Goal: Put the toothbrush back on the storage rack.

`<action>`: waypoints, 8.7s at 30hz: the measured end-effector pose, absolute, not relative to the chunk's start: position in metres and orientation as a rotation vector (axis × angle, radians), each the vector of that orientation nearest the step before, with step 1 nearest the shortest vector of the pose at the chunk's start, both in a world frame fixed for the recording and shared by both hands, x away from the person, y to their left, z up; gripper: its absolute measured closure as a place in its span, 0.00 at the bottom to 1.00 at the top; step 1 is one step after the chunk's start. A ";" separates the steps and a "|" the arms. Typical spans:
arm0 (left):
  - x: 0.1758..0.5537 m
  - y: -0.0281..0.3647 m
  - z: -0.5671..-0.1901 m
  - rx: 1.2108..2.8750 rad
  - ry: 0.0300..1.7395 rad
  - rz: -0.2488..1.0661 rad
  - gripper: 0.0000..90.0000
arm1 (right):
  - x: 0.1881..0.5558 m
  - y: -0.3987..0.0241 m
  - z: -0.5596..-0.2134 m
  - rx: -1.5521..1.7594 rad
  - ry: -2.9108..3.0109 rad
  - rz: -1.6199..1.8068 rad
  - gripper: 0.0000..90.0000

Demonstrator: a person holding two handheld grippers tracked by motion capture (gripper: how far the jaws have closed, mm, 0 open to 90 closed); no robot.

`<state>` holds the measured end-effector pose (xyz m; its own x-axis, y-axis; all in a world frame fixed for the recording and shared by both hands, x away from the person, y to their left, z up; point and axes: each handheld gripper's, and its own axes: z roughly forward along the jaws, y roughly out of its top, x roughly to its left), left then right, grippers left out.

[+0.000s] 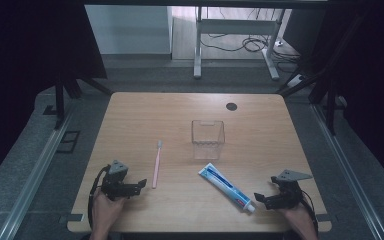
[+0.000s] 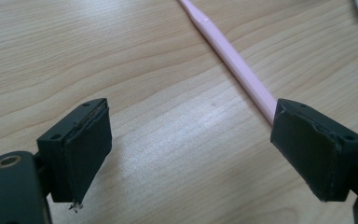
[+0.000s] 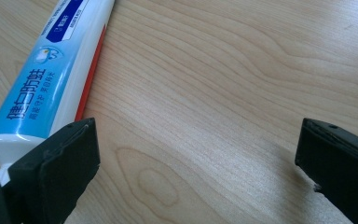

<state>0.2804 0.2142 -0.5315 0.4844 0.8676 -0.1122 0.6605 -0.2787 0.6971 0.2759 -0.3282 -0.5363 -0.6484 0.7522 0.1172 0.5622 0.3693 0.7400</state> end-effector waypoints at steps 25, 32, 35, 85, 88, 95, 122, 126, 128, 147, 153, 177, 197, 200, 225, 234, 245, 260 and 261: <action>0.283 0.208 -0.524 2.059 1.259 0.374 0.14 | 0.276 -0.328 -0.538 1.147 2.392 1.161 0.01; 0.283 0.201 -0.522 2.130 1.254 0.405 0.16 | 0.276 -0.328 -0.538 1.146 2.395 1.159 0.02; 0.282 0.197 -0.521 2.159 1.249 0.412 0.20 | 0.276 -0.328 -0.538 1.142 2.399 1.154 0.02; 0.295 0.145 -0.520 2.280 1.049 0.297 0.99 | 0.277 -0.328 -0.539 1.139 2.398 1.129 0.08; 0.295 0.147 -0.521 2.287 1.062 0.287 0.99 | 0.277 -0.328 -0.539 1.137 2.398 1.128 0.08; 0.296 0.153 -0.522 2.293 1.084 0.288 0.99 | 0.277 -0.329 -0.539 1.138 2.397 1.127 0.08; 0.301 0.200 -0.522 2.239 1.221 0.308 0.99 | 0.277 -0.328 -0.540 1.145 2.412 1.141 0.10; 0.300 0.203 -0.522 2.229 1.227 0.305 0.99 | 0.277 -0.328 -0.540 1.144 2.412 1.140 0.11; 0.299 0.203 -0.522 2.230 1.221 0.308 0.99 | 0.277 -0.328 -0.540 1.144 2.413 1.141 0.11; 0.321 0.202 -0.508 2.309 1.215 0.287 0.81 | 0.276 -0.330 -0.538 1.142 2.406 1.126 0.12; 0.334 0.199 -0.503 2.347 1.212 0.263 0.78 | 0.276 -0.330 -0.538 1.141 2.406 1.127 0.12; 0.386 0.162 -0.503 2.546 1.221 0.164 0.81 | 0.276 -0.331 -0.539 1.142 2.408 1.127 0.13; 0.392 0.167 -0.498 2.484 1.276 0.117 0.88 | 0.276 -0.332 -0.539 1.142 2.408 1.132 0.14; 0.390 0.169 -0.493 2.460 1.263 0.118 0.88 | 0.276 -0.332 -0.538 1.141 2.408 1.133 0.14; 0.373 0.174 -0.455 2.295 1.151 0.173 0.87 | 0.275 -0.332 -0.538 1.154 2.397 1.138 0.12; 0.373 0.169 -0.440 2.257 1.119 0.193 0.88 | 0.275 -0.332 -0.538 1.161 2.392 1.142 0.09; 0.373 0.154 -0.419 2.238 1.049 0.212 0.88 | 0.276 -0.332 -0.539 1.169 2.386 1.146 0.01; 0.381 0.123 -0.397 2.219 0.976 0.249 0.88 | 0.276 -0.332 -0.540 1.166 2.384 1.146 0.00; 0.381 0.121 -0.396 2.219 0.974 0.252 0.88 | 0.276 -0.332 -0.540 1.166 2.385 1.147 0.00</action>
